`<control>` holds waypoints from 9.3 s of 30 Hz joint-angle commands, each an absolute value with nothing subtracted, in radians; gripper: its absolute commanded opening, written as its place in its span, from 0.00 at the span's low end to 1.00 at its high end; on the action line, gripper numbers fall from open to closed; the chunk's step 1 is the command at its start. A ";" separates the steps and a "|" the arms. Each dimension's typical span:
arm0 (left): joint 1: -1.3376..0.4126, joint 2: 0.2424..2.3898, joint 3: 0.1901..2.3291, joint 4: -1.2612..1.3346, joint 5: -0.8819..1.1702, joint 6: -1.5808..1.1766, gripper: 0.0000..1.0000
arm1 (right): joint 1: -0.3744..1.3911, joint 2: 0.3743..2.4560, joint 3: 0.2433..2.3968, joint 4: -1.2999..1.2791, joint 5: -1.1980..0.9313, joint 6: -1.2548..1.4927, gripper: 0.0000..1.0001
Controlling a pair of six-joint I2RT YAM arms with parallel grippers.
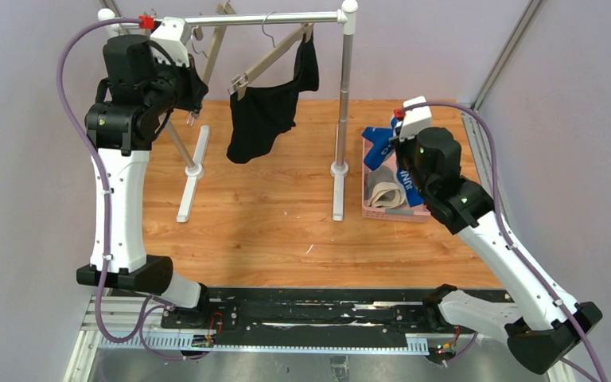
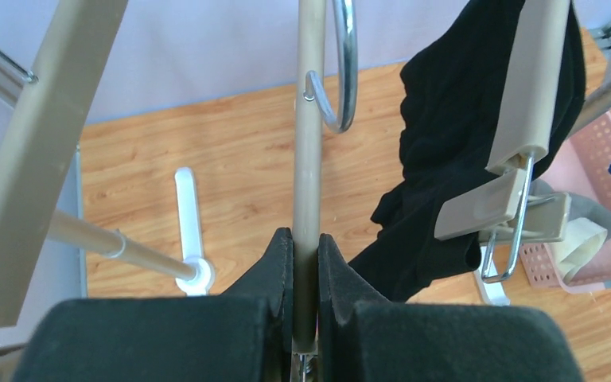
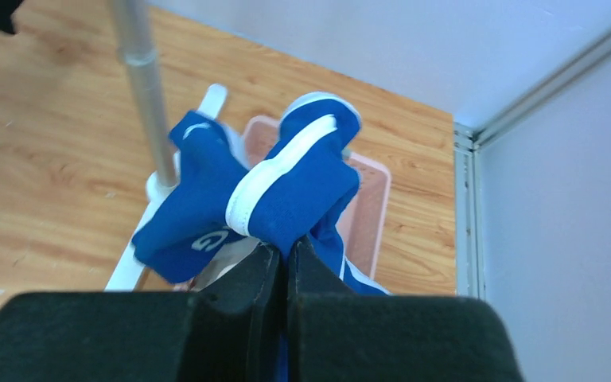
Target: Remove the underwear clipped to the hanger
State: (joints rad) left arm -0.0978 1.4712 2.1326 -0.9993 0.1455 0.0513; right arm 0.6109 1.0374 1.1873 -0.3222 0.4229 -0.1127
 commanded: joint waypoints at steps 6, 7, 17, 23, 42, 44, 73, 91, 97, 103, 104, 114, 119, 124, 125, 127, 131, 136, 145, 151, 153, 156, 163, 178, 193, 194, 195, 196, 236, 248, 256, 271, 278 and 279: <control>-0.075 1.481 2.176 -0.898 0.183 0.039 0.00 | 0.393 1.082 1.111 -0.150 0.257 -0.076 0.01; -0.073 1.485 2.178 -0.884 0.176 0.038 0.00 | 0.363 1.086 1.094 -0.140 0.212 -0.058 0.00; -0.044 1.589 2.224 -0.854 0.177 0.023 0.00 | 0.308 1.171 1.012 -0.102 0.123 -0.010 0.01; -0.041 1.613 2.212 -0.870 0.155 0.019 0.12 | 0.307 1.236 0.976 -0.102 0.110 0.004 0.01; -0.040 1.436 2.179 -0.849 0.094 0.010 0.48 | 0.304 1.253 1.009 -0.137 0.119 -0.015 0.72; -0.040 1.407 2.154 -0.846 0.097 0.008 0.48 | 0.304 1.221 1.013 -0.148 0.117 -0.015 0.73; -0.287 1.637 2.335 -0.798 0.172 0.035 0.54 | 0.320 0.918 0.934 -0.221 0.041 0.022 0.76; -0.323 1.677 2.284 -0.721 0.178 0.012 0.56 | 0.338 0.914 0.916 -0.212 0.011 0.012 0.77; -0.331 1.686 2.272 -0.722 0.162 0.020 0.56 | 0.340 0.911 0.913 -0.212 0.015 0.005 0.77; -0.335 1.692 2.247 -0.723 0.143 0.031 0.44 | 0.340 0.910 0.907 -0.212 0.012 0.004 0.77; -0.335 1.693 2.242 -0.724 0.143 0.032 0.40 | 0.341 0.909 0.906 -0.209 0.008 0.005 0.77; -0.340 1.720 2.255 -0.721 0.147 0.028 0.00 | 0.342 0.889 0.893 -0.206 0.020 -0.003 0.77; -0.345 1.709 2.268 -0.681 0.164 0.023 0.00 | 0.342 0.882 0.886 -0.202 0.021 -0.003 0.77; -0.352 1.677 2.257 -0.629 0.162 0.026 0.00 | 0.342 0.886 0.882 -0.192 0.014 0.003 0.77; -0.354 1.669 2.251 -0.618 0.163 0.026 0.00 | 0.342 0.889 0.879 -0.188 0.013 0.005 0.77; -0.358 1.657 2.245 -0.604 0.158 0.028 0.00 | 0.342 0.896 0.875 -0.176 0.007 0.011 0.77; -0.362 1.631 2.235 -0.601 0.159 0.030 0.00 | 0.342 0.916 0.877 -0.170 0.005 0.011 0.77; -0.365 1.574 2.181 -0.591 0.147 0.031 0.00 | 0.342 0.949 0.886 -0.177 0.004 0.003 0.77; -0.365 1.473 2.059 -0.571 0.103 0.068 0.00 | 0.342 1.053 0.913 -0.182 -0.116 0.000 0.78; -0.365 1.454 2.044 -0.602 0.111 0.072 0.00 | 0.342 1.169 0.916 -0.159 -0.120 0.000 0.78; -0.364 1.436 2.019 -0.596 0.108 0.073 0.00 | 0.344 1.207 0.910 -0.134 -0.116 -0.003 0.77; -0.365 1.408 1.981 -0.582 0.104 0.077 0.00 | 0.344 1.262 0.915 -0.116 -0.107 -0.007 0.68; -0.365 1.372 1.959 -0.578 0.096 0.085 0.00 | 0.344 1.373 0.951 -0.088 -0.124 -0.009 0.46; -0.365 1.207 1.825 -0.582 0.125 0.073 0.00 | 0.344 1.551 1.055 -0.085 -0.052 -0.036 0.01; -0.365 1.045 1.758 -0.647 0.243 0.045 0.00 | 0.268 1.463 1.056 -0.110 0.349 -0.067 0.01; -0.365 1.039 1.755 -0.649 0.249 0.043 0.00 | 0.262 1.458 1.051 -0.113 0.370 -0.063 0.01; -0.365 1.032 1.752 -0.649 0.251 0.044 0.00 | 0.256 1.449 1.041 -0.115 0.386 -0.058 0.01; -0.365 1.029 1.752 -0.651 0.246 0.048 0.00 | 0.245 1.438 1.031 -0.112 0.385 -0.051 0.01; -0.365 0.765 1.338 -0.965 0.684 0.197 0.00 | 0.216 0.891 1.021 -0.248 -0.747 0.030 0.75; -0.365 0.791 1.284 -0.957 0.930 0.269 0.00 | 0.221 0.927 0.978 0.235 -1.215 0.346 0.73; -0.365 0.829 1.288 -0.863 0.942 0.220 0.00 | 0.280 0.938 1.007 0.282 -1.260 0.369 0.72; -0.365 0.858 1.313 -0.838 0.933 0.198 0.00 | 0.398 0.999 1.068 0.232 -1.216 0.304 0.70; -0.365 0.848 1.306 -0.838 0.940 0.191 0.00 | 0.436 1.034 1.078 0.231 -1.205 0.288 0.67; -0.364 0.846 1.304 -0.838 0.940 0.190 0.00 | 0.439 1.036 1.081 0.232 -1.202 0.287 0.67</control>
State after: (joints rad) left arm -0.3569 0.8658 1.2793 -0.8833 0.9039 0.2008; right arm 0.4118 1.0370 1.0374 0.2115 -1.2102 0.3092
